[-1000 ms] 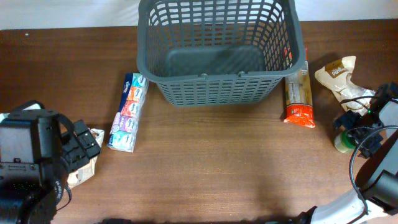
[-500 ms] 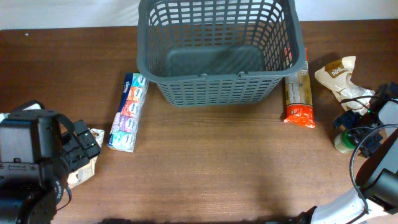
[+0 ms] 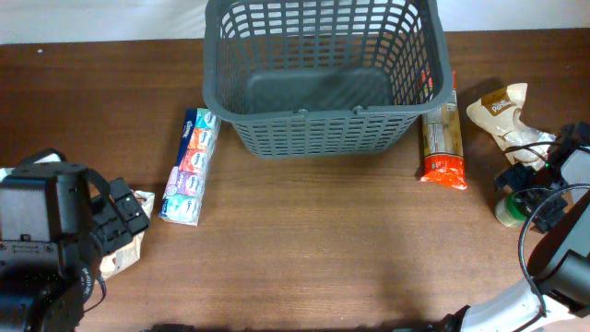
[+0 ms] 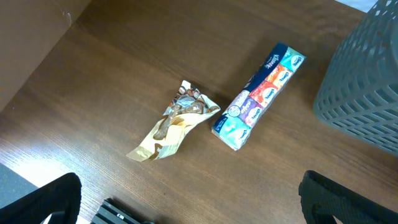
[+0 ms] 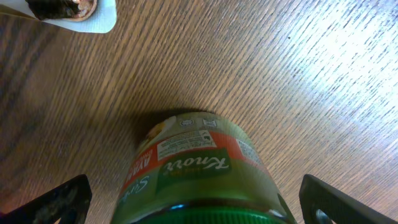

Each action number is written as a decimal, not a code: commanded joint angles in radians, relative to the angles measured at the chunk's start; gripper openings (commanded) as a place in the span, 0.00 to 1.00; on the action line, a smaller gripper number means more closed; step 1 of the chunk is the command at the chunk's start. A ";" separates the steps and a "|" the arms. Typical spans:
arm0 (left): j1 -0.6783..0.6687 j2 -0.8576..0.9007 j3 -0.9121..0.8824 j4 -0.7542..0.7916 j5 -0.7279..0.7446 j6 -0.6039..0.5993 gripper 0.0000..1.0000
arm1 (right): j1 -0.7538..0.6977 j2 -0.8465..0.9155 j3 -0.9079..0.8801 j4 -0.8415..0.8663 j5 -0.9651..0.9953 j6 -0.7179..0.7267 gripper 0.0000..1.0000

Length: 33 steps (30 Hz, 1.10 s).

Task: Pack container
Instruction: 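Close the right gripper on the jar and lift it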

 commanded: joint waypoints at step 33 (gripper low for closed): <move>0.005 0.000 0.002 -0.001 0.009 0.013 1.00 | -0.003 0.045 -0.006 0.010 -0.004 0.001 0.99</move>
